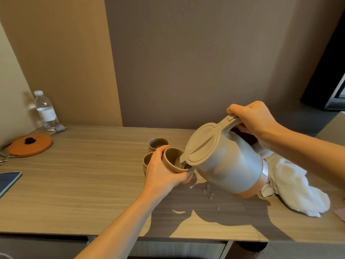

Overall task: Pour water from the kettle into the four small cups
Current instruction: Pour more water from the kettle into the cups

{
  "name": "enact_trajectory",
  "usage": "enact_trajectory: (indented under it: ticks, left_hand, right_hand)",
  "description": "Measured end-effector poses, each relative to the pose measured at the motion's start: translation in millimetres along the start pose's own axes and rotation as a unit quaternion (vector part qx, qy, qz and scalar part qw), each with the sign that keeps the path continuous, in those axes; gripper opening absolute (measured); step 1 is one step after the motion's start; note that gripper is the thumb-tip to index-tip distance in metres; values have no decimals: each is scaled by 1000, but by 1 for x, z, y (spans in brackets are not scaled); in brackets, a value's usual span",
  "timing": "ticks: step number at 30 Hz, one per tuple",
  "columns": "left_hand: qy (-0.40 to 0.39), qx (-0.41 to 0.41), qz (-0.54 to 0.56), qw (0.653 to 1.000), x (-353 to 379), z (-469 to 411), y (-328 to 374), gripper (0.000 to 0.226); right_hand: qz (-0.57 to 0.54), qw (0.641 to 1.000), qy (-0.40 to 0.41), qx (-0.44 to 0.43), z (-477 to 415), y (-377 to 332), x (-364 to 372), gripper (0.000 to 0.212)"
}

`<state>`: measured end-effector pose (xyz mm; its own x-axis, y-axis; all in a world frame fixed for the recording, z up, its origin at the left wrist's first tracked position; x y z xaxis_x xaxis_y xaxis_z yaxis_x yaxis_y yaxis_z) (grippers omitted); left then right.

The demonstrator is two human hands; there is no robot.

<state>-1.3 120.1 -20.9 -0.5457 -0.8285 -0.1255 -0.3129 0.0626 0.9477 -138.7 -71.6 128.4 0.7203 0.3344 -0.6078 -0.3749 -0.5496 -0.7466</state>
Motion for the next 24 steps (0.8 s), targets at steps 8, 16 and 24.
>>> enact_trajectory:
  ticks: [8, 16, 24]
  left_hand:
    - [0, -5, 29, 1000, -2, 5, 2, 96]
    - [8, -10, 39, 999, -4, 8, 3, 92]
    - [11, -17, 53, 998, -6, 12, 4, 101]
  right_hand:
    - [10, 1000, 2, 1, 0, -1, -1, 51]
    - [18, 1000, 4, -14, 1, -9, -1, 36]
    - [34, 999, 0, -21, 0, -14, 2, 32]
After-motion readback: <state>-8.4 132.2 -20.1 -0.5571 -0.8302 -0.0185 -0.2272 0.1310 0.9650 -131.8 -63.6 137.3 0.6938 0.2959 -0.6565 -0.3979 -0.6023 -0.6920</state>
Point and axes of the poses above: each hand's wrist, its own z-axis away from the middle knuckle, its own x-axis out of the palm, y = z × x, the point moved 6 cm from there along -z, towards the middle knuckle, and after that the axes turned 13 degrees about z, right-handed, at the moved point
